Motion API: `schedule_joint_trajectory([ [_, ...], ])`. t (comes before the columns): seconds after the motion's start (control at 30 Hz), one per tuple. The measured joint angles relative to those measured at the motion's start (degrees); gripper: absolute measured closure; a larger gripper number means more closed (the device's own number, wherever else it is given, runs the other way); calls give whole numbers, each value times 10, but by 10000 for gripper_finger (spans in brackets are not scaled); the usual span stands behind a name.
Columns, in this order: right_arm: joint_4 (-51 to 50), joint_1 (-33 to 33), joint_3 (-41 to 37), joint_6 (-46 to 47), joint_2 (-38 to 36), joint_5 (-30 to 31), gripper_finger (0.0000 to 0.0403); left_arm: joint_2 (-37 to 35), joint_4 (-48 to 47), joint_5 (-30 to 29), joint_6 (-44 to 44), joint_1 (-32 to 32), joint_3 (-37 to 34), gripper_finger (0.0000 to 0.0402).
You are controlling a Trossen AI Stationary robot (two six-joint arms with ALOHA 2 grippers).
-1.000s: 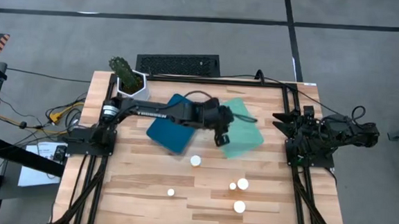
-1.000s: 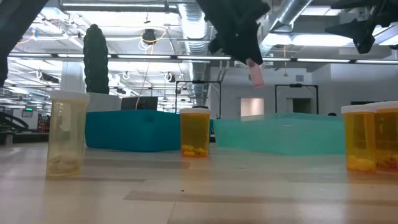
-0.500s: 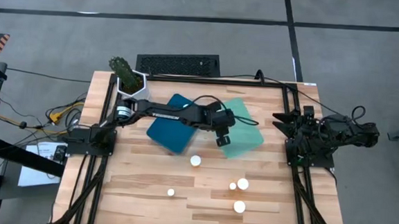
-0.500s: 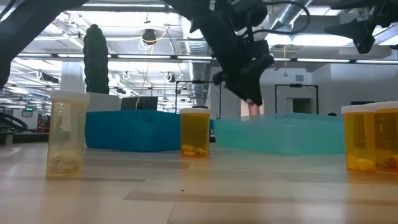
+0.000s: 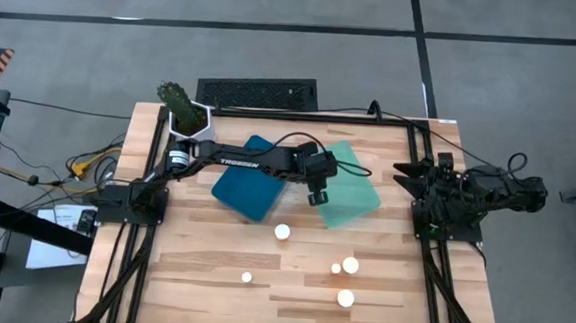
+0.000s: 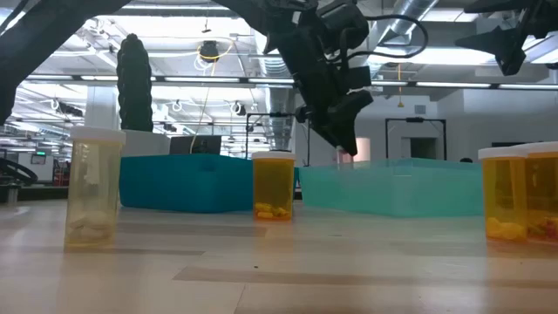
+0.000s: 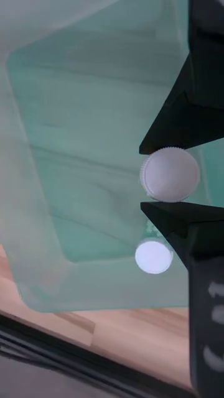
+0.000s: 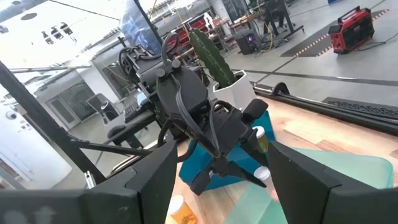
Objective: Pick and place medicine bottles into bin by pill shape (circle, oval)
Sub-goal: Put the pink pill bottle into the green bin
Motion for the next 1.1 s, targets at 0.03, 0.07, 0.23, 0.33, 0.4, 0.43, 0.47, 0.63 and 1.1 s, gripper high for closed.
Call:
schedule_joint_trajectory([
  [0.03,0,0,0,0,0,0,143,4,0,2,0,0,0,287],
  [0.07,0,0,0,0,0,0,143,7,2,9,0,0,0,287],
  [0.23,0,0,0,-1,0,0,143,20,-4,-2,-5,-3,-1,287],
  [0.33,0,0,0,-1,0,0,143,20,-1,2,-6,-3,-1,287],
  [0.4,0,0,0,-1,0,0,143,19,-5,8,-5,-3,-1,287],
  [0.43,0,0,0,-1,0,0,143,19,-5,10,-3,-3,-1,287],
  [0.47,0,0,0,-1,0,0,143,21,-4,10,-2,-3,-1,287],
  [0.63,0,0,0,-2,0,0,143,26,-6,24,-2,-3,0,287],
  [1.1,-2,0,0,-2,0,0,143,26,-12,24,16,5,0,287],
])
